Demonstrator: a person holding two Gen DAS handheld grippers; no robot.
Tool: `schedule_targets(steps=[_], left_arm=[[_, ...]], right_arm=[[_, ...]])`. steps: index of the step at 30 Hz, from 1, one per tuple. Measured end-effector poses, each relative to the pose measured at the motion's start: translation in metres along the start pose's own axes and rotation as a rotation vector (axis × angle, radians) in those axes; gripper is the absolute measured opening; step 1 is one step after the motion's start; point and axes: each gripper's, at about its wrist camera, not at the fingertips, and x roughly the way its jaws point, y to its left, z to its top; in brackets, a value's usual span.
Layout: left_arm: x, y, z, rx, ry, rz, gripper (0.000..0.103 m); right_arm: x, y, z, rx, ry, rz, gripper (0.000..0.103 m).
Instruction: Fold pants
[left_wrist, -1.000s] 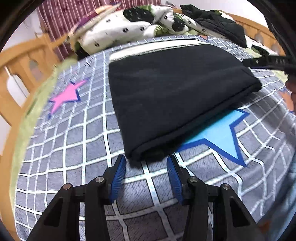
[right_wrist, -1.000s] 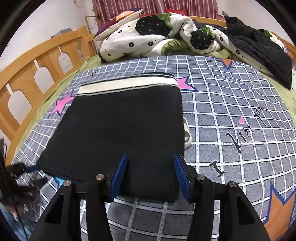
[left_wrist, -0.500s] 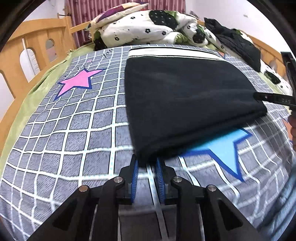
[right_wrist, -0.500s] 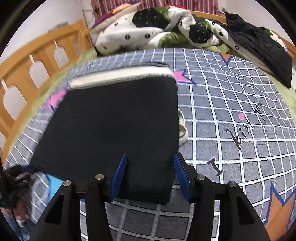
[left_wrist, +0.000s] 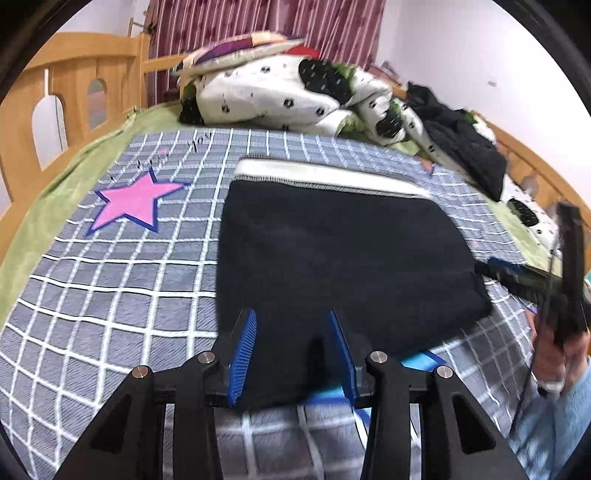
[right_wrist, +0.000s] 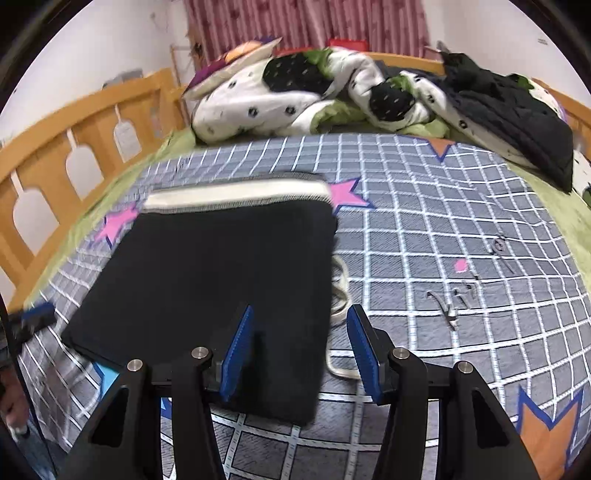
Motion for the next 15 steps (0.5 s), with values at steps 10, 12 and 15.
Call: schedule_targets(steps=[10,12,15], left_arm=[[0.017,-0.008,0.001,-0.062,0.121,-0.024,0.047],[0.022,-0.008,0.009,-0.082,0.121,-0.025,0.047],[0.032,-0.006,0.024,-0.083,0.090,0.019,0.047]], right_arm=[[0.009,0.014,-0.018,-0.127,0.096,-0.022,0.052],[0.003,0.014,-0.012,-0.115,0.058,-0.009,0.052],[0.002,0.017,0.001,-0.092,-0.009,-0.003,0.052]])
